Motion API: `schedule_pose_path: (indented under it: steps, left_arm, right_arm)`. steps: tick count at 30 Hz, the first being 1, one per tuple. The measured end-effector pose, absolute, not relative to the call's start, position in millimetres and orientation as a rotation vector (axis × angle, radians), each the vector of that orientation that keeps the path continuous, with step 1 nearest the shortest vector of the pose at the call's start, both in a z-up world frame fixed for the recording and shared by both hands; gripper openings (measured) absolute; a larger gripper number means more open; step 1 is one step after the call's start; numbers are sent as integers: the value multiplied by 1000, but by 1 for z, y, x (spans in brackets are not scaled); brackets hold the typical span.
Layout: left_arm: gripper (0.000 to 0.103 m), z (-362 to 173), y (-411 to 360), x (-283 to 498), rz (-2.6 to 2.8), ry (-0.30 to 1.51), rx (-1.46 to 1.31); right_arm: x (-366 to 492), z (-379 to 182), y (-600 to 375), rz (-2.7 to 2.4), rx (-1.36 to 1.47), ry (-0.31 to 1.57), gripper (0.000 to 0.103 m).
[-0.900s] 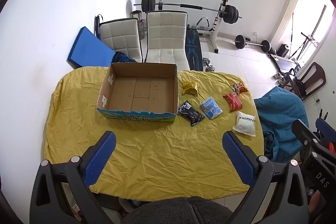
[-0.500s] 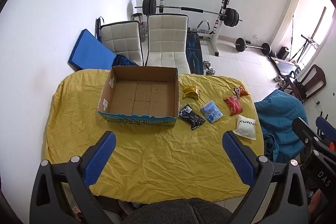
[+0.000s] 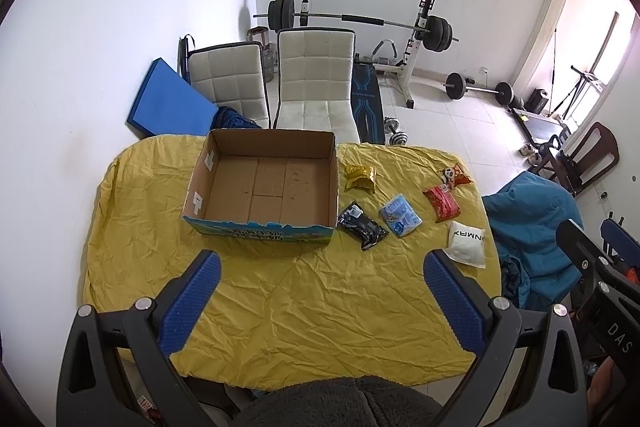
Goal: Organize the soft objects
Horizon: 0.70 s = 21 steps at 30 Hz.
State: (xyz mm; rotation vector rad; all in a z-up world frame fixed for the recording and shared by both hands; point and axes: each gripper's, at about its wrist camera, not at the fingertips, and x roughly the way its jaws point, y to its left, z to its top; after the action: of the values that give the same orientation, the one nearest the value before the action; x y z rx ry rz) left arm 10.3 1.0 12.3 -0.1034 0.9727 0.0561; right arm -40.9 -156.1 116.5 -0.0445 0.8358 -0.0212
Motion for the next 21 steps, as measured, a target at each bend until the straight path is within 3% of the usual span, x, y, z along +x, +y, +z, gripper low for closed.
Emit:
schedule_pose_path:
  steps: [21]
  left_arm:
    - [103, 10, 1, 16, 56, 971, -117]
  right_arm:
    - [-37, 120, -155, -22, -49, 836, 85]
